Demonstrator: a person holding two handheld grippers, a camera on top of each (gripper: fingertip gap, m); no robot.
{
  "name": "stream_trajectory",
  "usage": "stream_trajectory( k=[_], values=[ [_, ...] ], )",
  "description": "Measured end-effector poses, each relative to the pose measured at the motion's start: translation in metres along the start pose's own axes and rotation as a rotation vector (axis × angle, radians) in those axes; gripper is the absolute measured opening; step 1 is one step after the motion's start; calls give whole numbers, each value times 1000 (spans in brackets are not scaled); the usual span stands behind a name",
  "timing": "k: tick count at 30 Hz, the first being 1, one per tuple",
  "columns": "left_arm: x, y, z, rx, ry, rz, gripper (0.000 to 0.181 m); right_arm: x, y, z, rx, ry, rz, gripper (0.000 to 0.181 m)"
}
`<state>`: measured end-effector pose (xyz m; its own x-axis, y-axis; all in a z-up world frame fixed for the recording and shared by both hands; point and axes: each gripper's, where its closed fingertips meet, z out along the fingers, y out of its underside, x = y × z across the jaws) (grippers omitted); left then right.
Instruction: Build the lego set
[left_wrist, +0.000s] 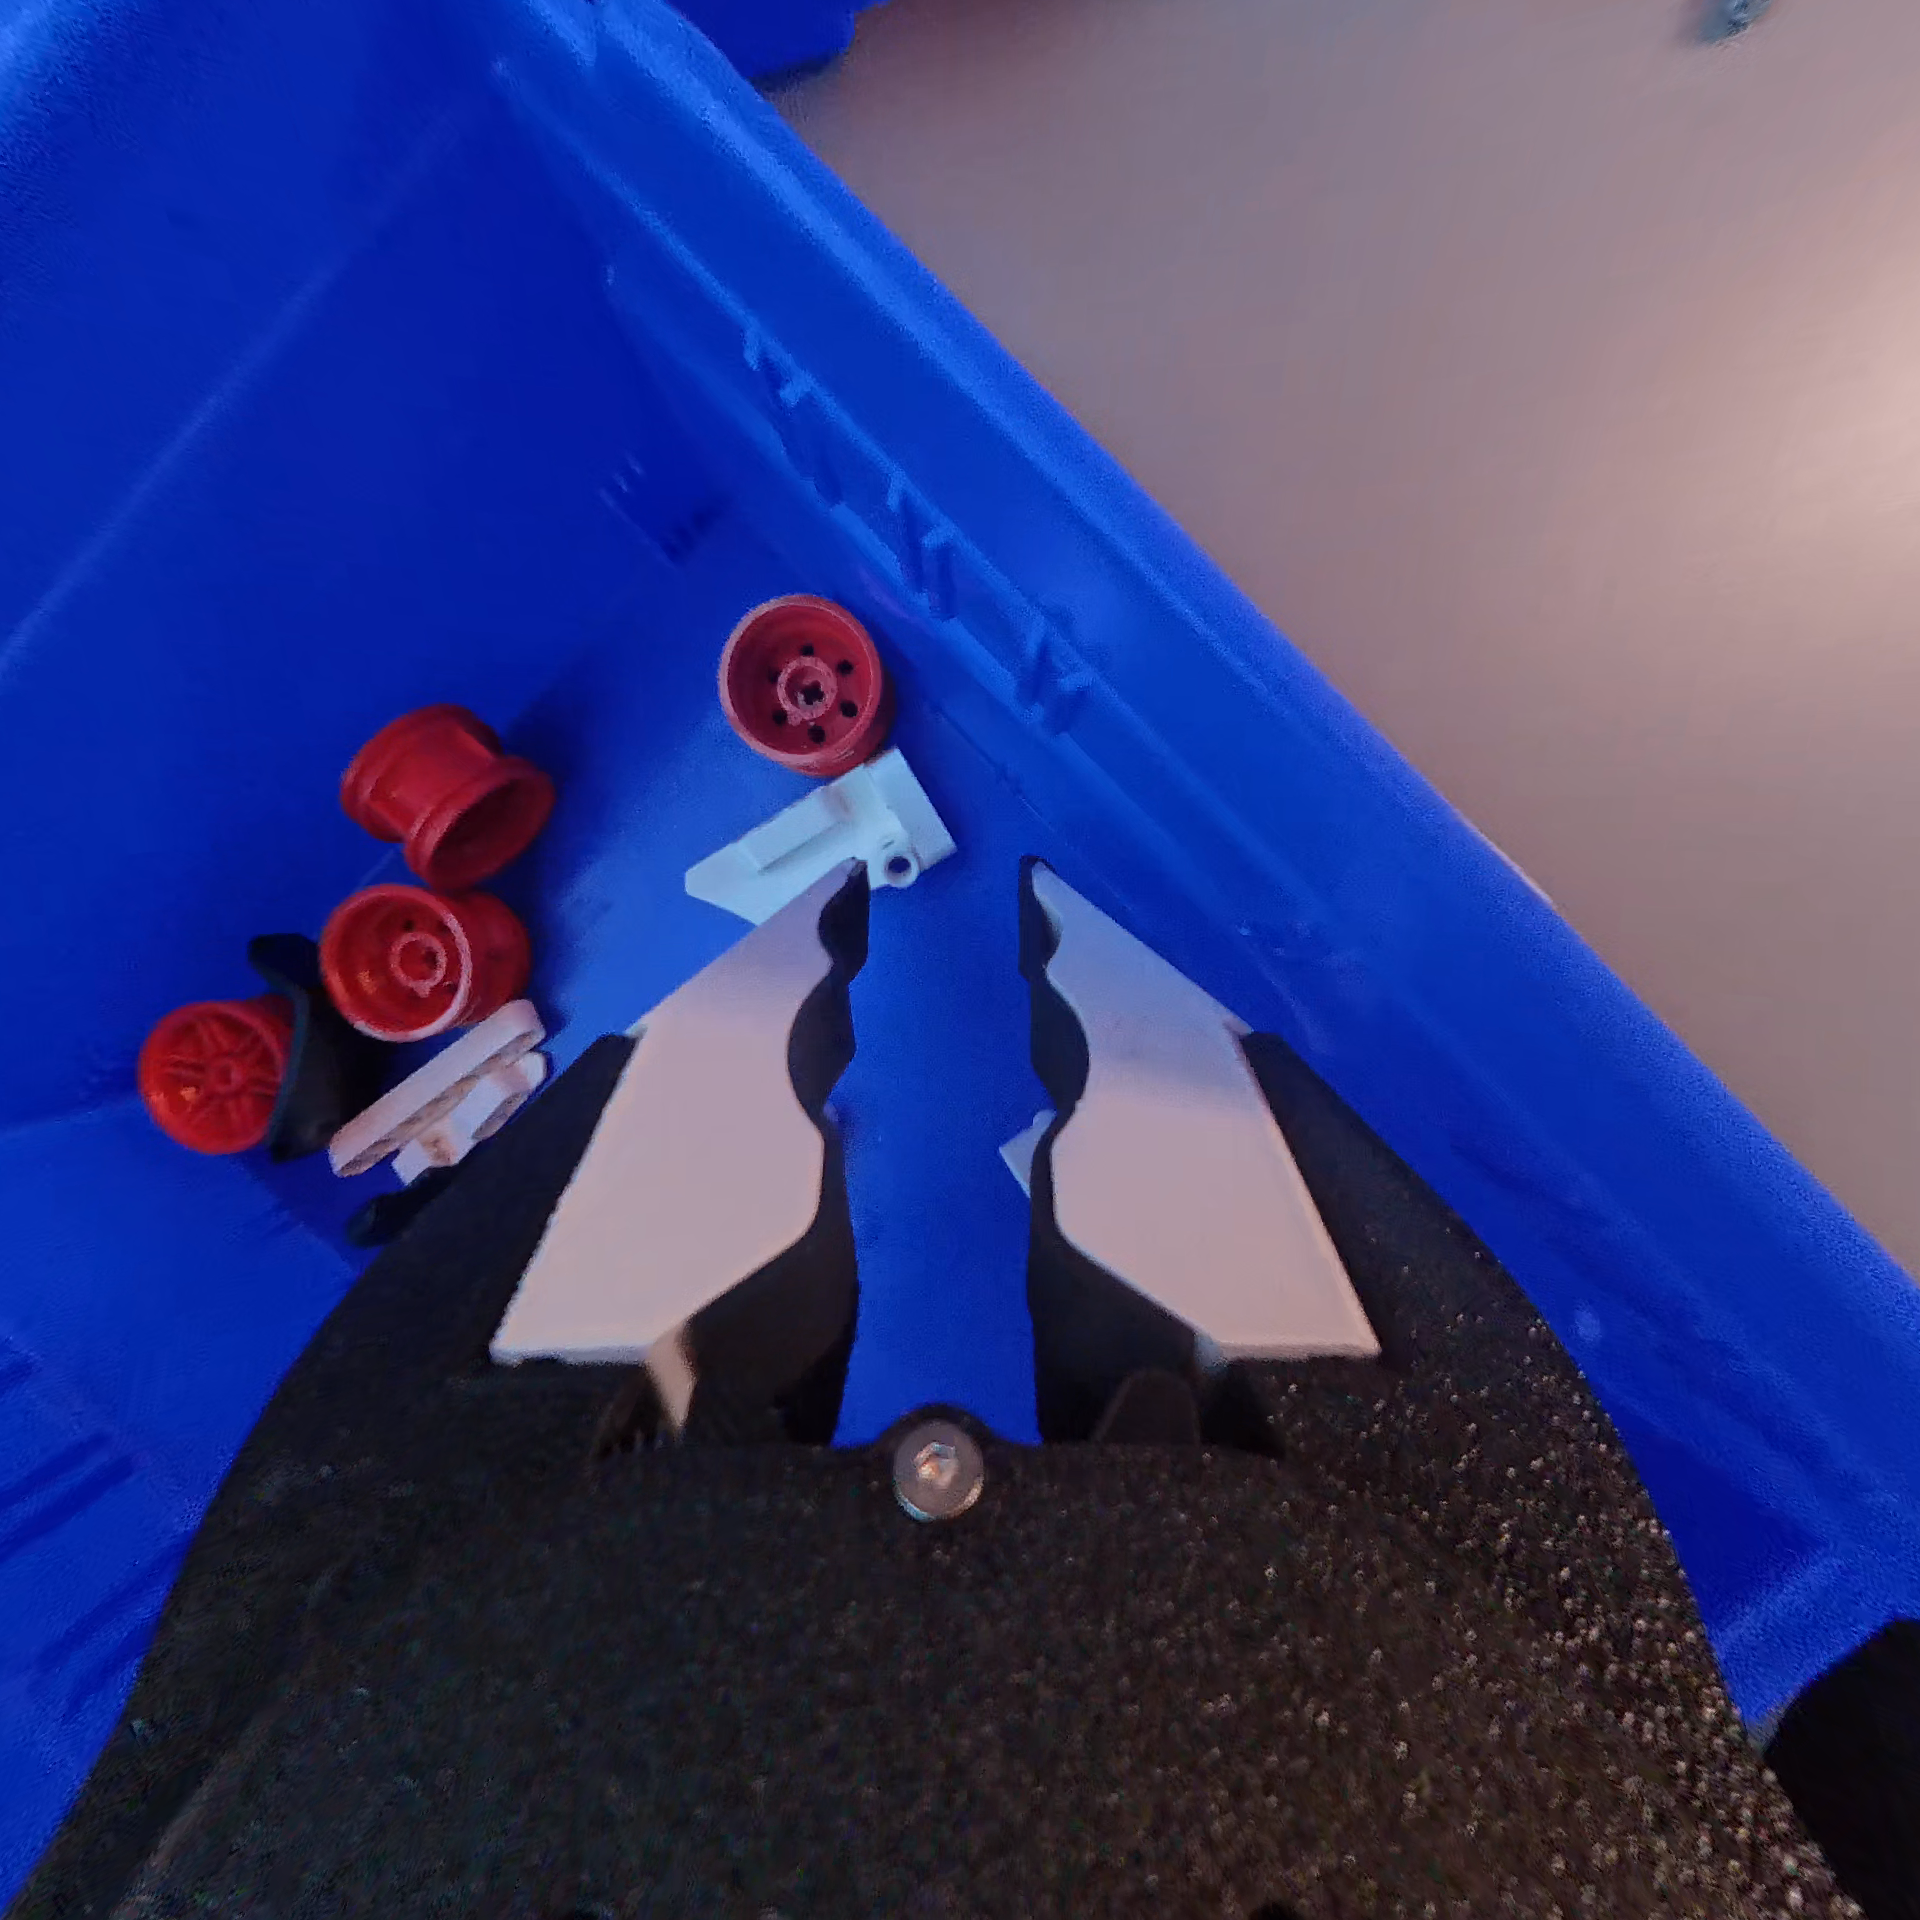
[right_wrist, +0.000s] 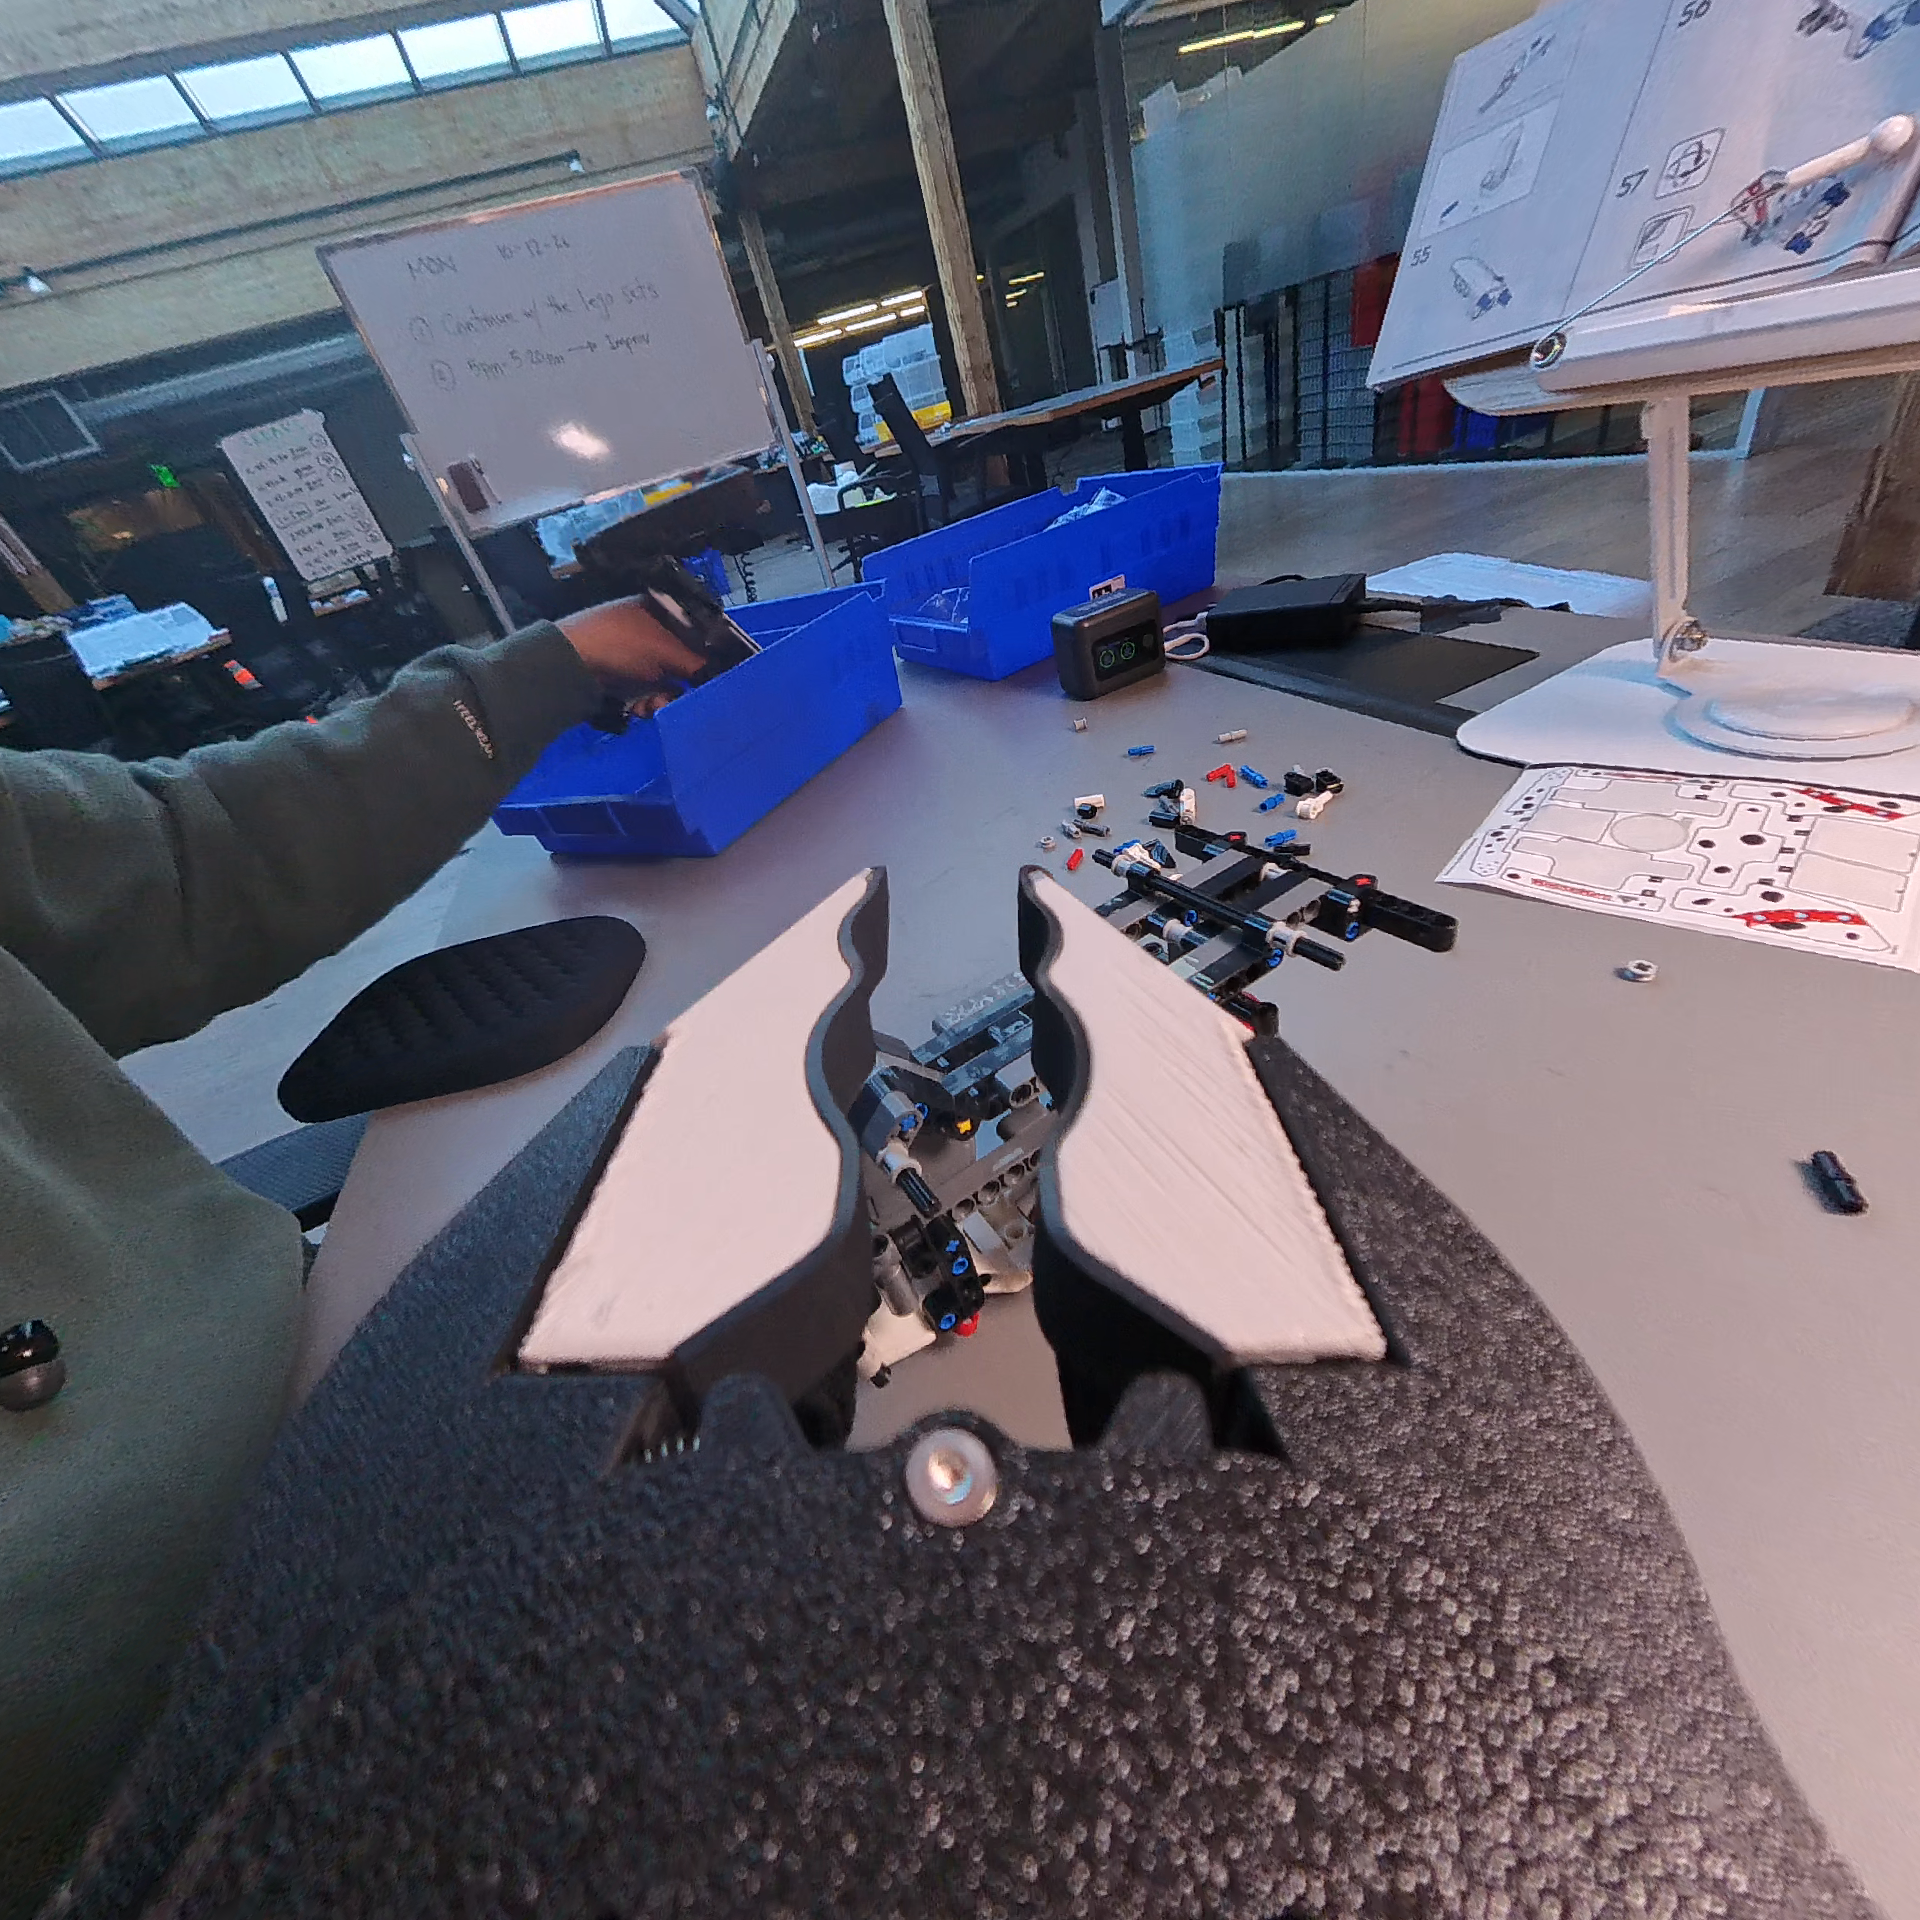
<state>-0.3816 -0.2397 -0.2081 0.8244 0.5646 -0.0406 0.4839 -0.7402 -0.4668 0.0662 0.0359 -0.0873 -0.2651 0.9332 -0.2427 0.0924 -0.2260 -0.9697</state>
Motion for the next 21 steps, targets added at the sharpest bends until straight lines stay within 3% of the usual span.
stream_trajectory(
  k=[5,7,10,15,17,21],
  values=[
    [-7,-1,16,36,-53,69,12,0,2,1,-8,-1,1,24],
    [-5,-5,-2,109,-115,153,9,-1,3,1,-11,-1,-5,24],
    [16,-14,-55,302,-223,313,8,-3,3,1,-15,-1,-24,24],
    [108,-27,-141,615,-325,655,8,-13,5,12,-26,-70,38,24],
    [153,-29,-157,713,-338,772,8,-21,4,19,-31,-100,65,24],
    [248,-28,-158,874,-346,1044,8,-39,-6,31,-30,-122,31,25]
  ],
)
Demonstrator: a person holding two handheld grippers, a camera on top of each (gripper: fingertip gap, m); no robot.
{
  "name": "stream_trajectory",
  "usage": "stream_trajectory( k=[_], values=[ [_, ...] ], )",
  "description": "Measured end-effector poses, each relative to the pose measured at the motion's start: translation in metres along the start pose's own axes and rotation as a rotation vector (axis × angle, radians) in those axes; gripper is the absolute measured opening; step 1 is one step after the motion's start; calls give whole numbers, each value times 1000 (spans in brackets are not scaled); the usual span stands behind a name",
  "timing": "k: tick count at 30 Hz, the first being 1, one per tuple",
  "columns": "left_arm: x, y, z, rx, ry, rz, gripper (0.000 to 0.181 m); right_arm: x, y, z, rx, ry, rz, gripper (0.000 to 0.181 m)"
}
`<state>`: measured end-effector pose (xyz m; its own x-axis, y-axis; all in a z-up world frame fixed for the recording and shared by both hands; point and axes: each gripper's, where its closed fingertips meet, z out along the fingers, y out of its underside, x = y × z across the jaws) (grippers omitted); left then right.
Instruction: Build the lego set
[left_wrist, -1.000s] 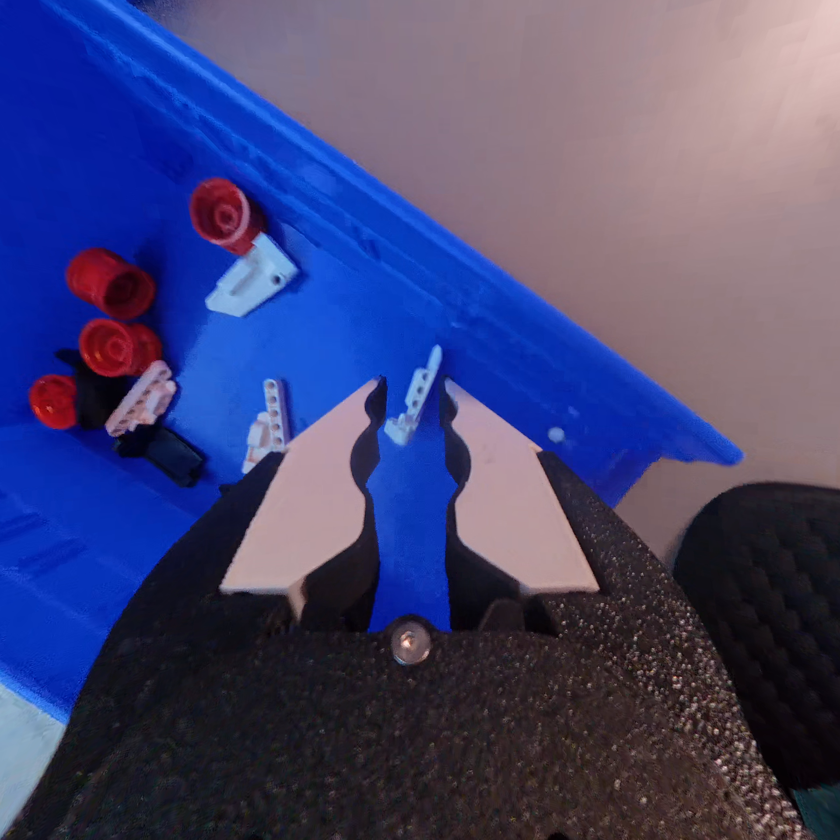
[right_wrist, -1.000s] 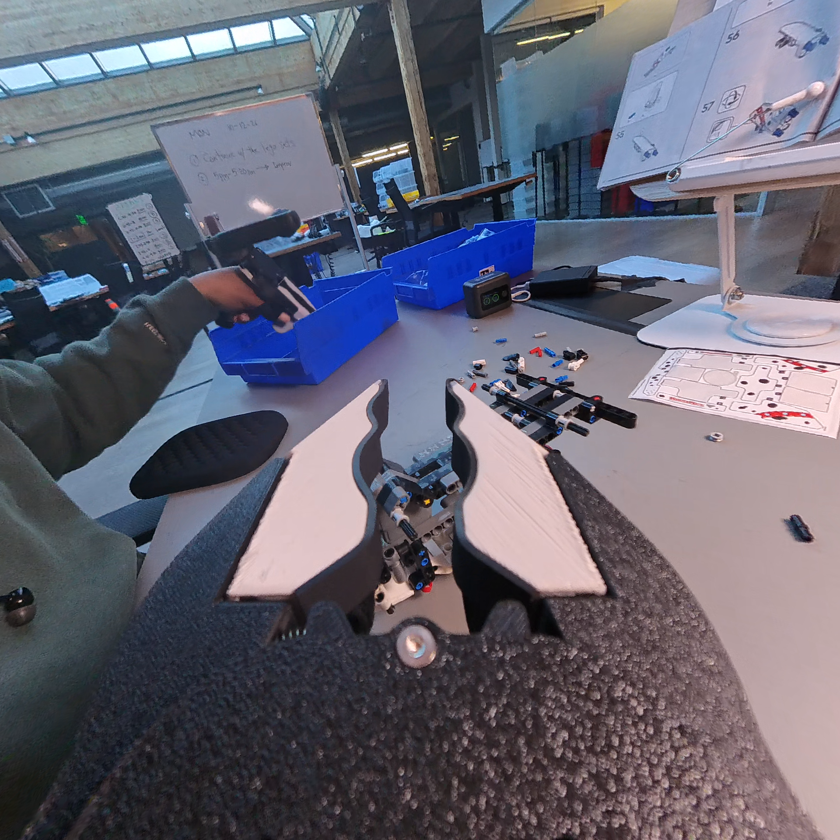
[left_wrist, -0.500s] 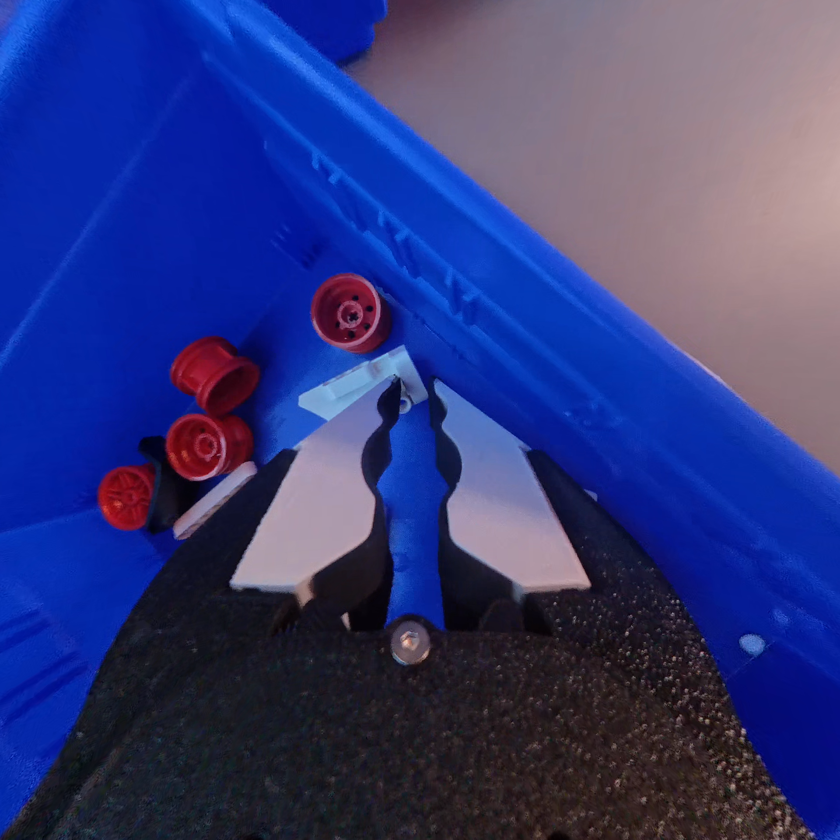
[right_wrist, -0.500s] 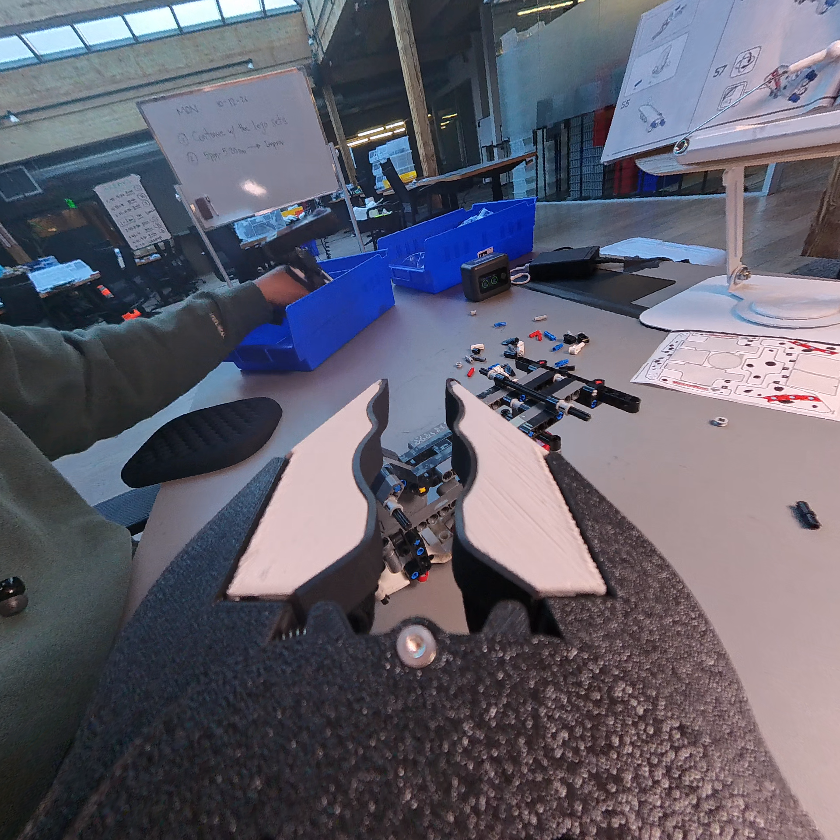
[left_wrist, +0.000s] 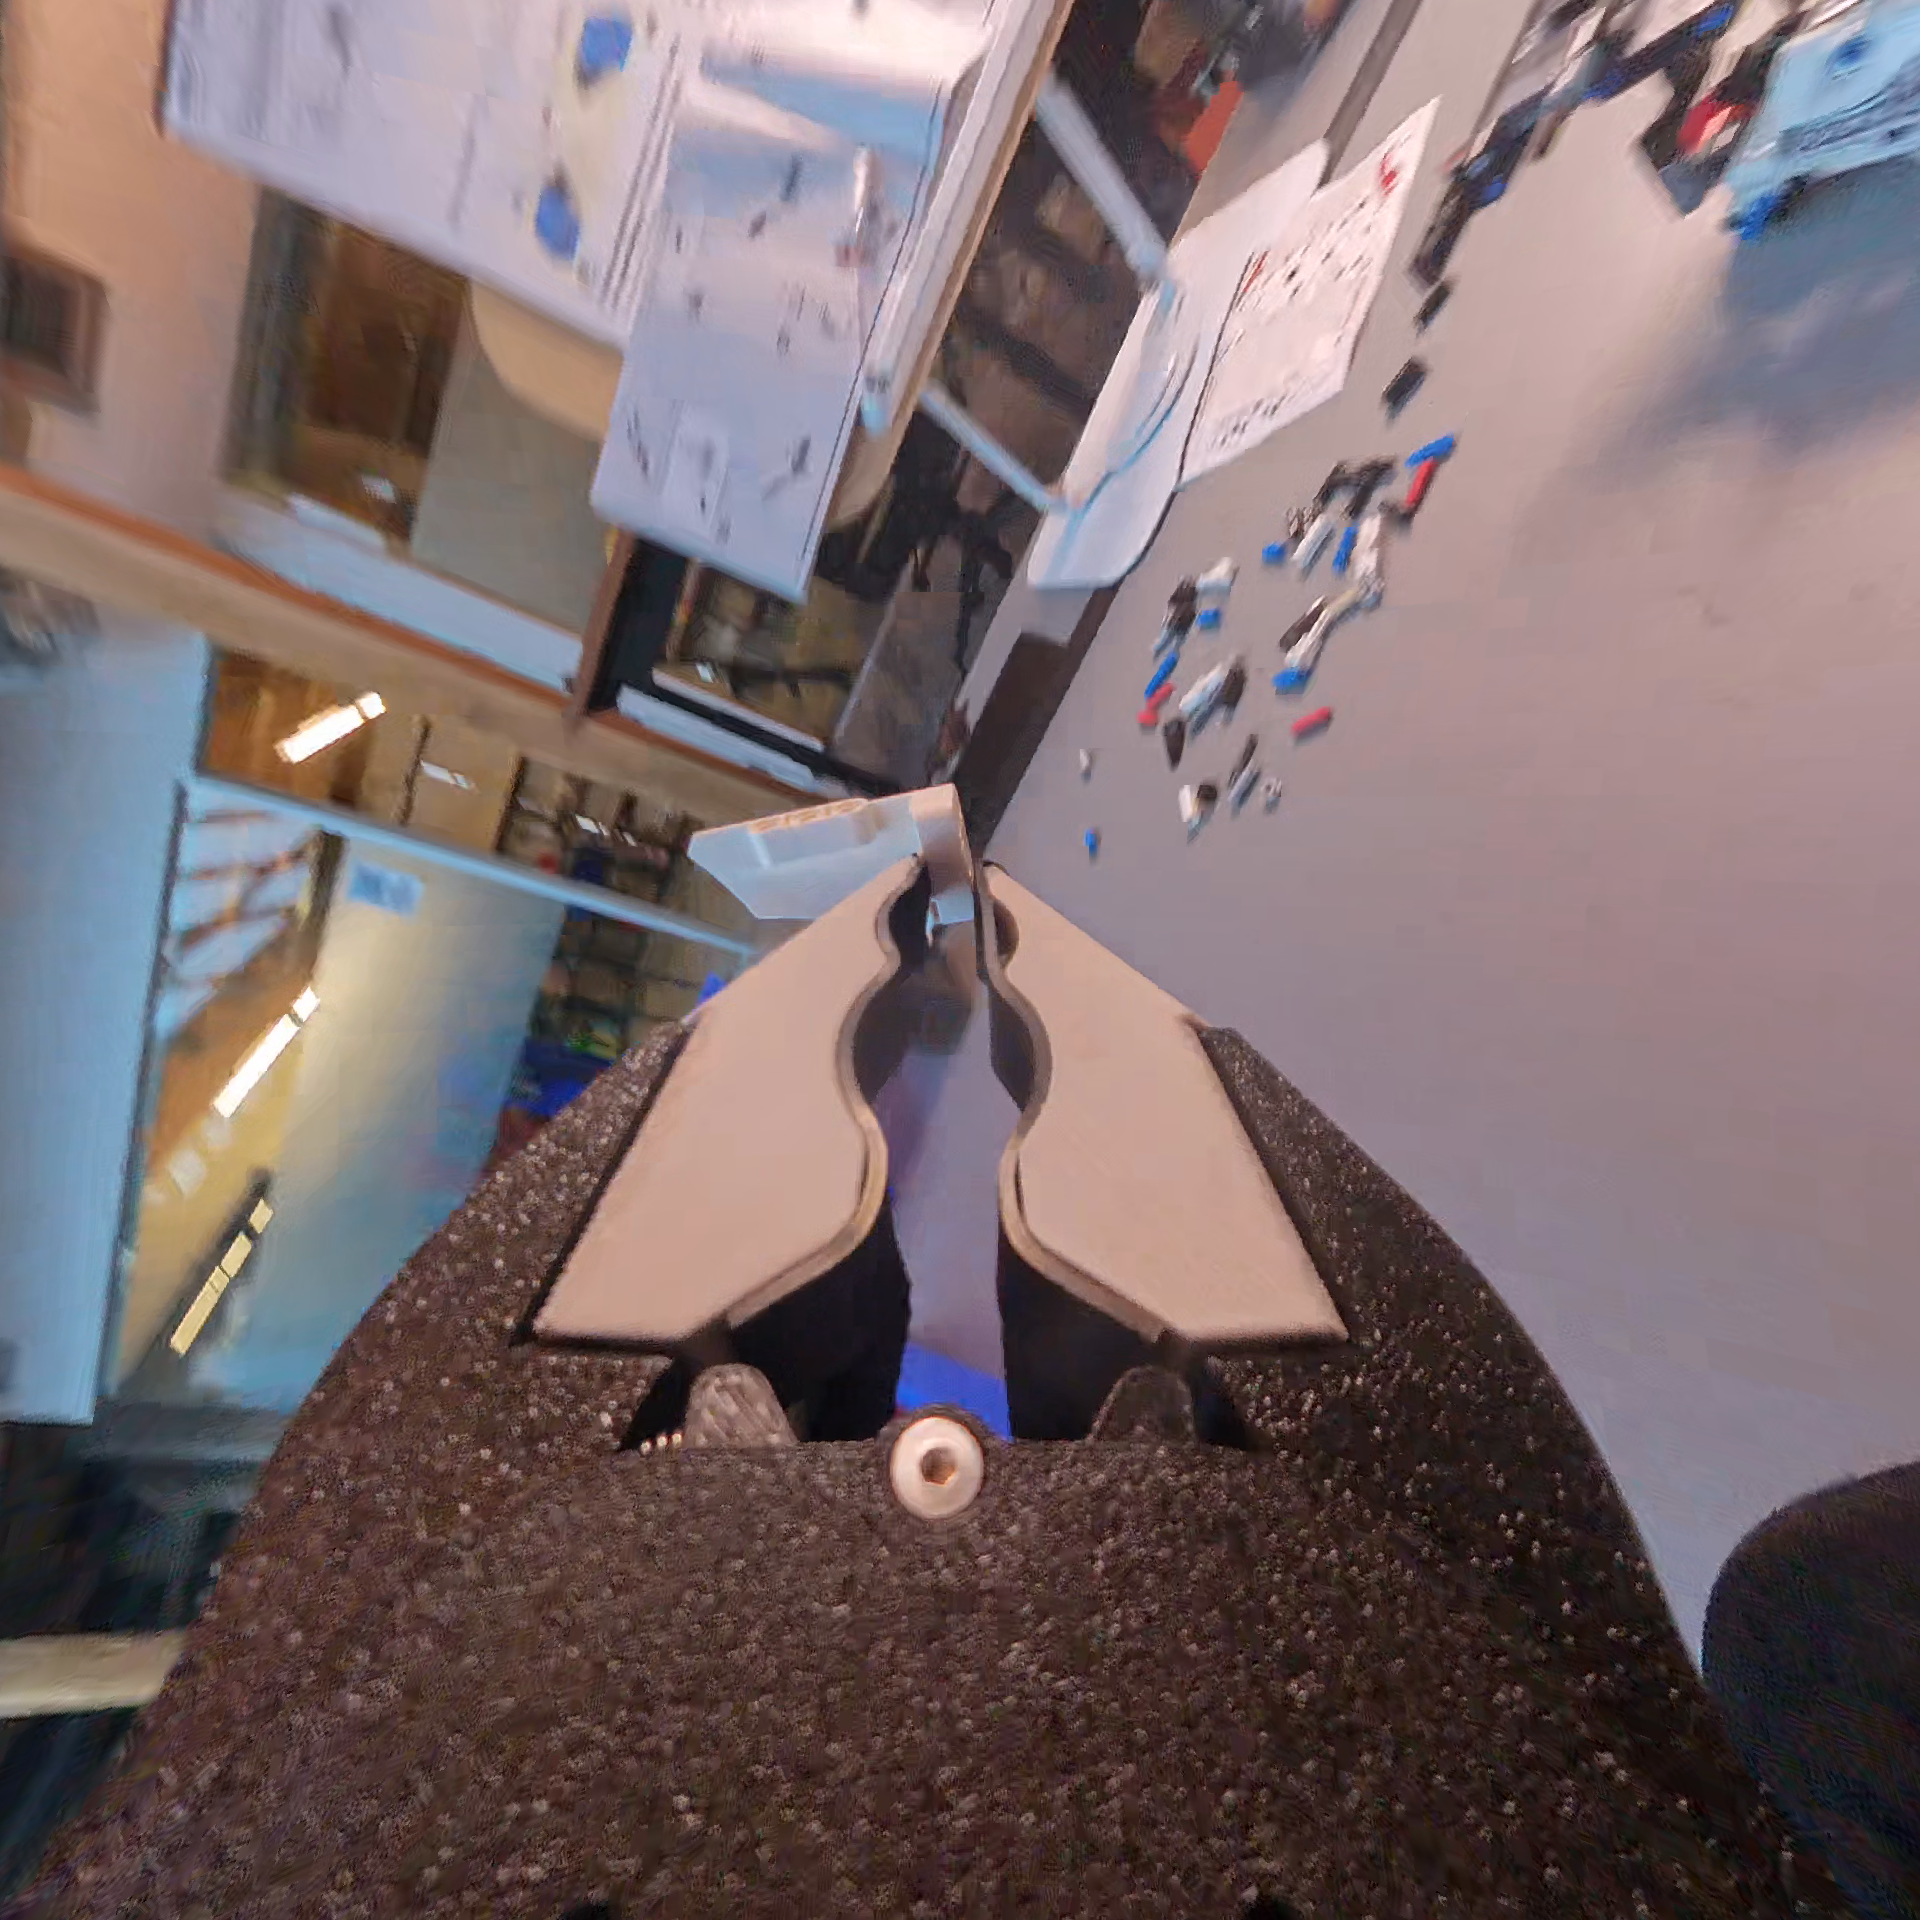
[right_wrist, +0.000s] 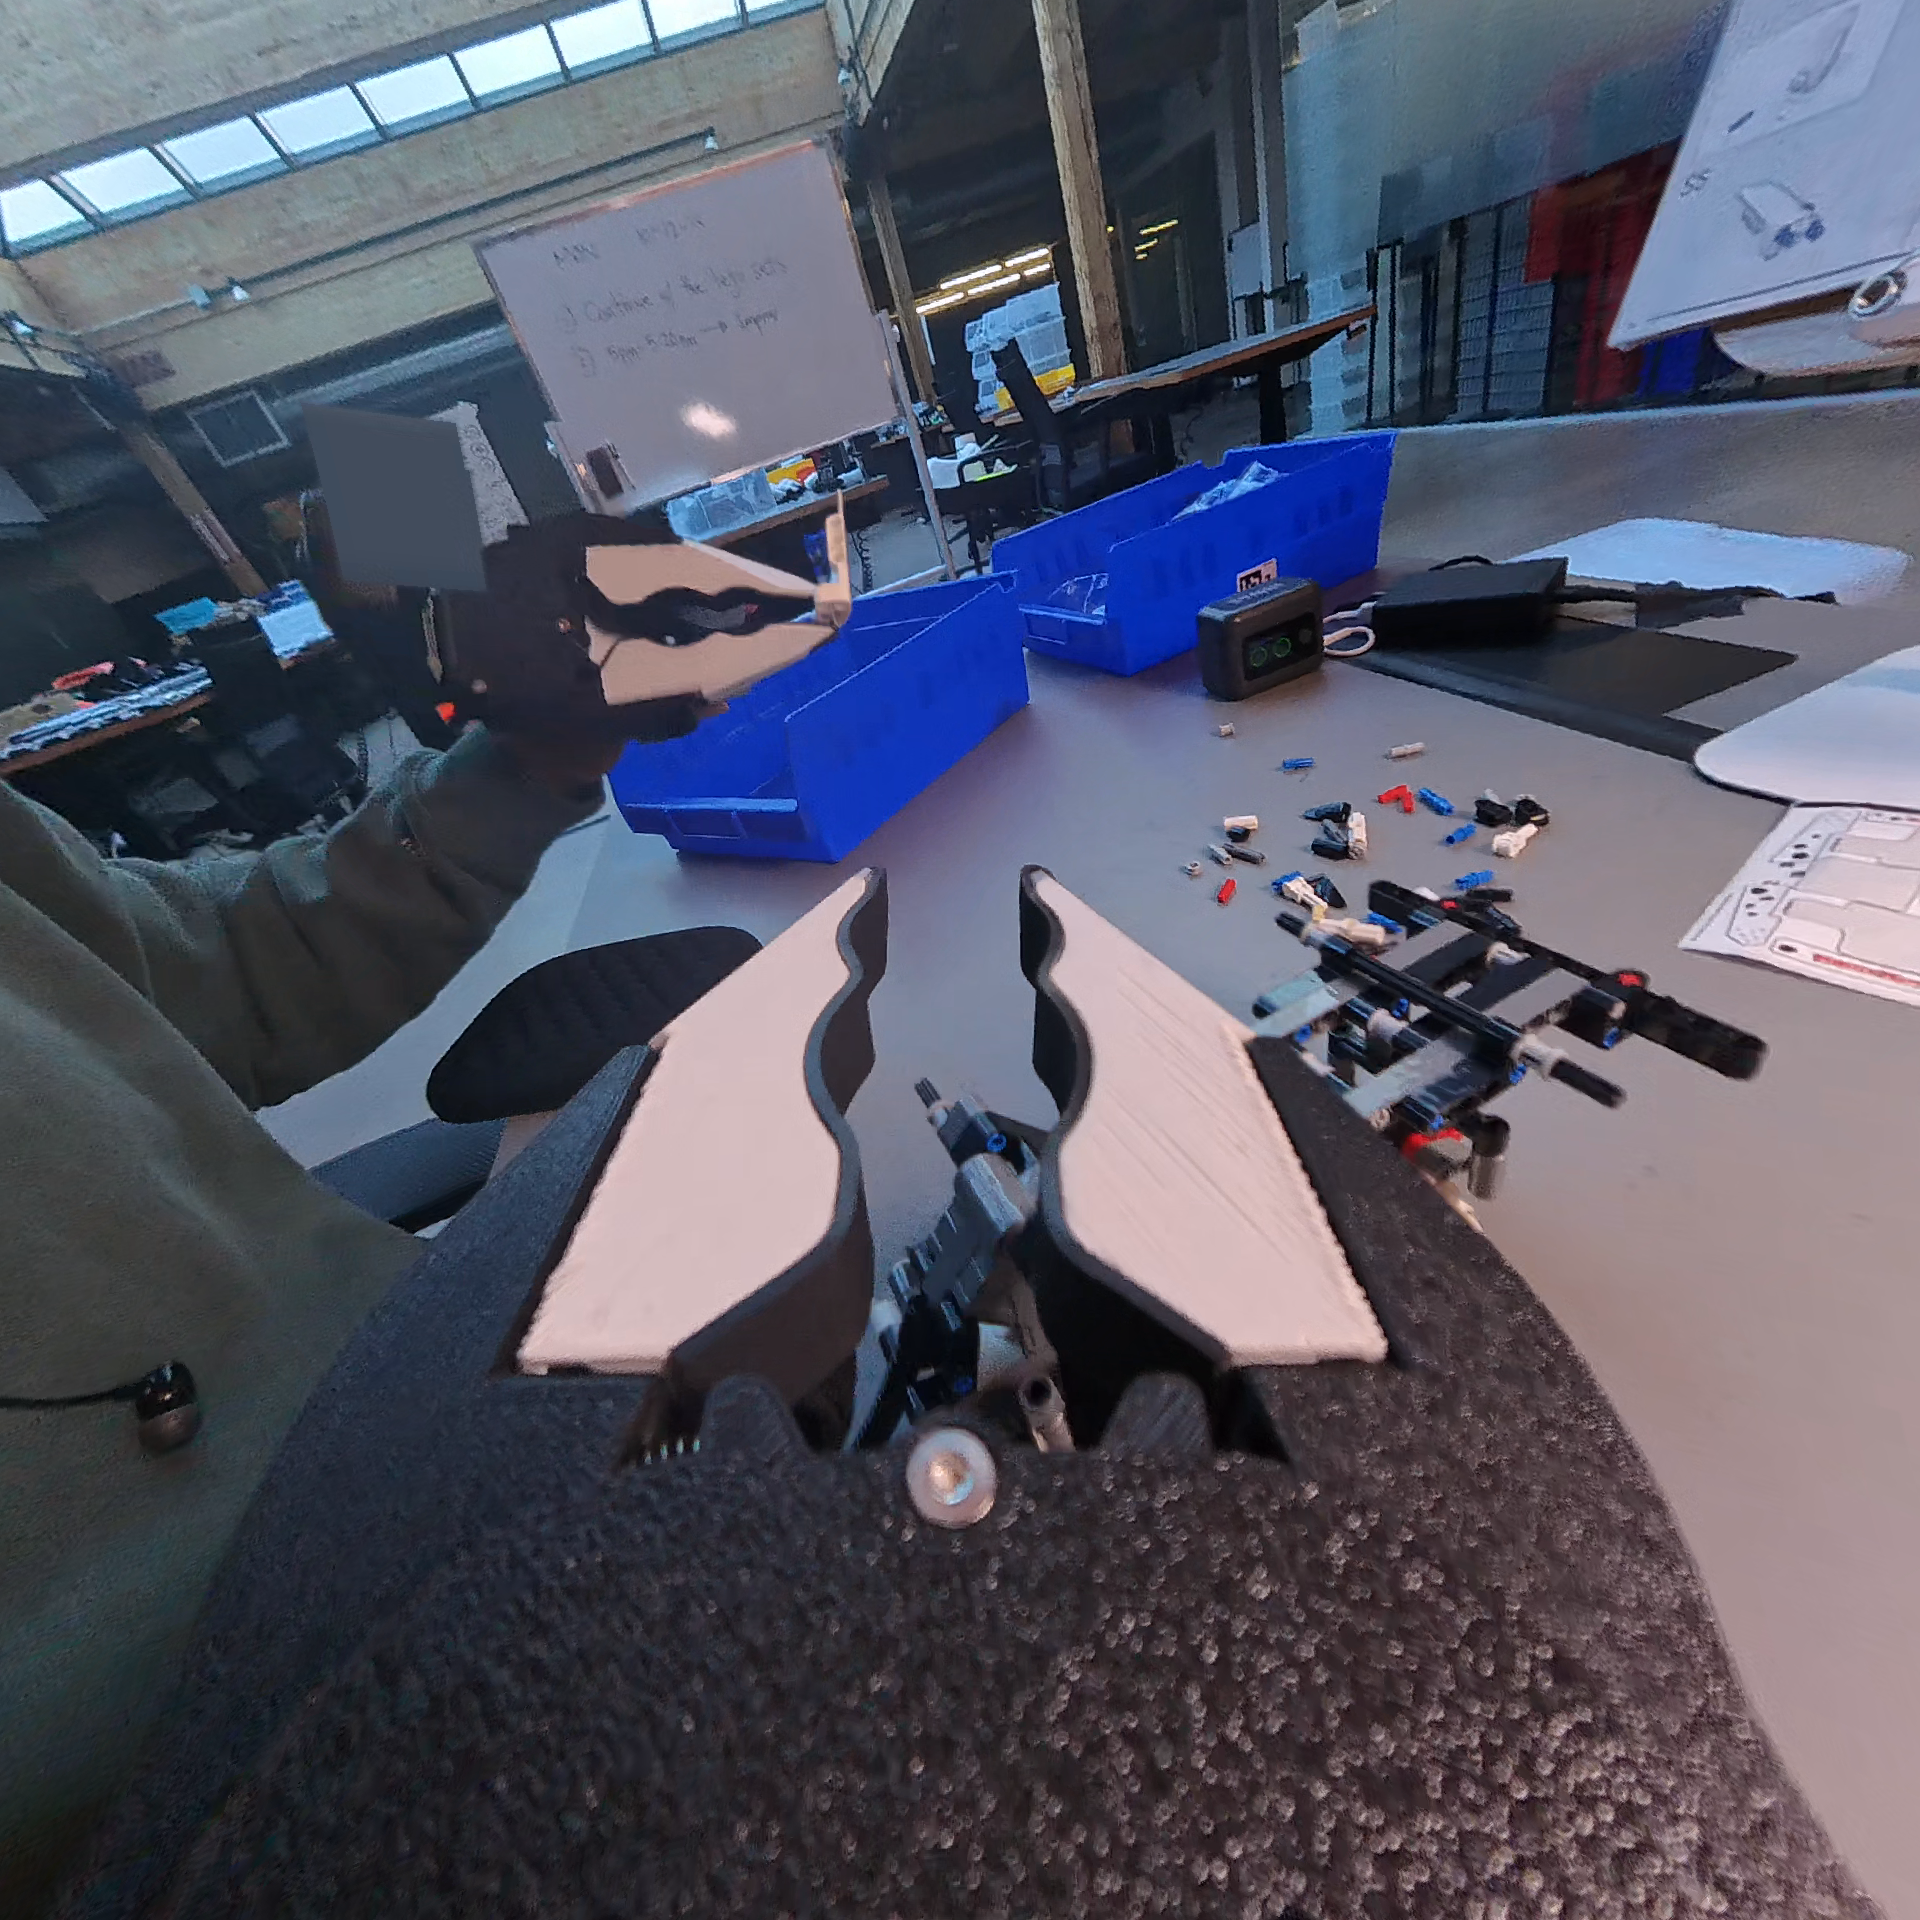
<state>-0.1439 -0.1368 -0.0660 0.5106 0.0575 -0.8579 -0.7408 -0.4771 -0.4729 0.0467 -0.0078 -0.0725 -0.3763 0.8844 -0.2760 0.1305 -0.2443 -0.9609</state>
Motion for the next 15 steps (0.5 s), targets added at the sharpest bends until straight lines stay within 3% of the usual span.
stream_trajectory(
  k=[4,8,11,15],
  values=[
    [60,-68,12,193,62,202,7,-13,-13,12,-37,13,-94,25],
    [104,-116,12,328,130,333,8,-22,-24,27,-93,23,-141,28],
    [118,-138,10,393,149,391,8,-21,-16,41,-139,5,-104,36],
    [126,-147,10,421,163,423,8,-29,-4,47,-157,-71,-68,11]
  ],
)
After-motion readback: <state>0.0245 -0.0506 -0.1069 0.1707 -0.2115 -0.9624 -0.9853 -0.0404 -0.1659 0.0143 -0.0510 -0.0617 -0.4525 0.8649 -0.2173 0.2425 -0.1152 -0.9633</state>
